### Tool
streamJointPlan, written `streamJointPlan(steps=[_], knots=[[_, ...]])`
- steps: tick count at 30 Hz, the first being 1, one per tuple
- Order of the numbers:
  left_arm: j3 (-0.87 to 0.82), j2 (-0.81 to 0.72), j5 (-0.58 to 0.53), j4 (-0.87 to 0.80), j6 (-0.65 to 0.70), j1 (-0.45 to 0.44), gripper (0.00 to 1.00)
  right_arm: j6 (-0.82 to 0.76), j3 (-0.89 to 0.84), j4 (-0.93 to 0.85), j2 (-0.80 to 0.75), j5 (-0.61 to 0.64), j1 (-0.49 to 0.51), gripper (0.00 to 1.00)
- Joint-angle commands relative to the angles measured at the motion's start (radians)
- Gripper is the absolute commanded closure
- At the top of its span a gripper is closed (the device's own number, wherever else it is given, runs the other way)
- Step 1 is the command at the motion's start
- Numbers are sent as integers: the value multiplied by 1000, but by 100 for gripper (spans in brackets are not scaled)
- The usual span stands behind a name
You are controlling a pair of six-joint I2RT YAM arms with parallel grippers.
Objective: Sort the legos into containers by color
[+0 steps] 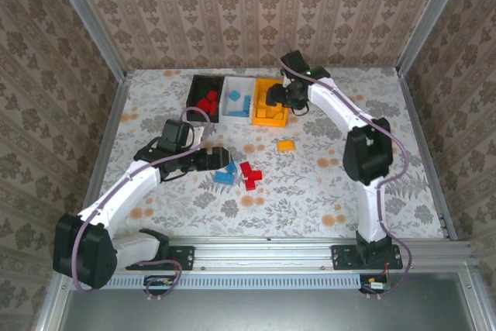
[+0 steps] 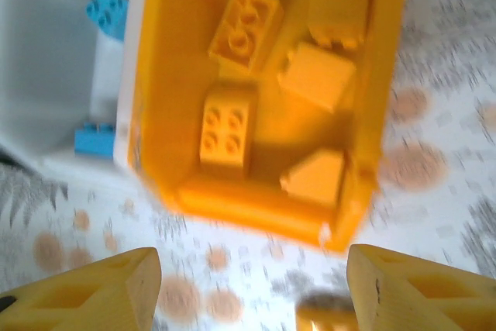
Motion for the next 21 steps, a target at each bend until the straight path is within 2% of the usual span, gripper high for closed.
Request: streamJointPlan(steps=[1,3,5,10,16,21], knots=[[-31,-17,-24,-58,-14,-6,9,-13,-192,83,-192,-60,23,33],[-30,-4,-86,-96,11,-26,10,-8,-316,110,-275,-63,37,33],[-24,26,-130,-111,27,-83,10,3,-428,143,-346,-84,46,33],[29,134,-237,-123,50,-162,9,60,-630,224,-467,-149,62,30],[83,285,-279,-105,76,-207,8,44,-735,196,-507,-117,102,24],[106,367,-295,-93,91,-223,8,7,-741,139,-497,-41,124,22]])
